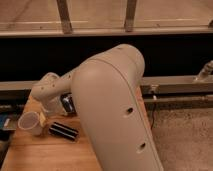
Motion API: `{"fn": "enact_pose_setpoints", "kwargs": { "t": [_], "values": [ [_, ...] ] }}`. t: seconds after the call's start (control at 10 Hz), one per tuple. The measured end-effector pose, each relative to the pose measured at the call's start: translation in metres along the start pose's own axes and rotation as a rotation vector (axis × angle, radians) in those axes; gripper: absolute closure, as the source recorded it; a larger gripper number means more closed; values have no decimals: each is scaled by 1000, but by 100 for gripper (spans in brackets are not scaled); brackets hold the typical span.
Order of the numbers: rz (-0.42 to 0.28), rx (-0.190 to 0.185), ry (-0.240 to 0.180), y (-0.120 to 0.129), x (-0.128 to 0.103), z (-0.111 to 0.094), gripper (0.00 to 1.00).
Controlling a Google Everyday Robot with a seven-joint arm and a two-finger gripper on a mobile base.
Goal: Place the eraser in the ceramic cup
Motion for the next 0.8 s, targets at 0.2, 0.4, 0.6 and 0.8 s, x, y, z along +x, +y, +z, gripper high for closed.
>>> {"fn": "enact_pose_setpoints", "kwargs": {
  "t": [0.2, 0.4, 0.6, 0.8],
  "values": [
    [-13, 8, 9, 2, -2, 0, 29],
    [-84, 9, 77, 9, -10, 17, 29],
    [-151, 0, 167, 10, -7, 42, 29],
    [-174, -2, 216, 5, 3, 53, 29]
  ]
}}
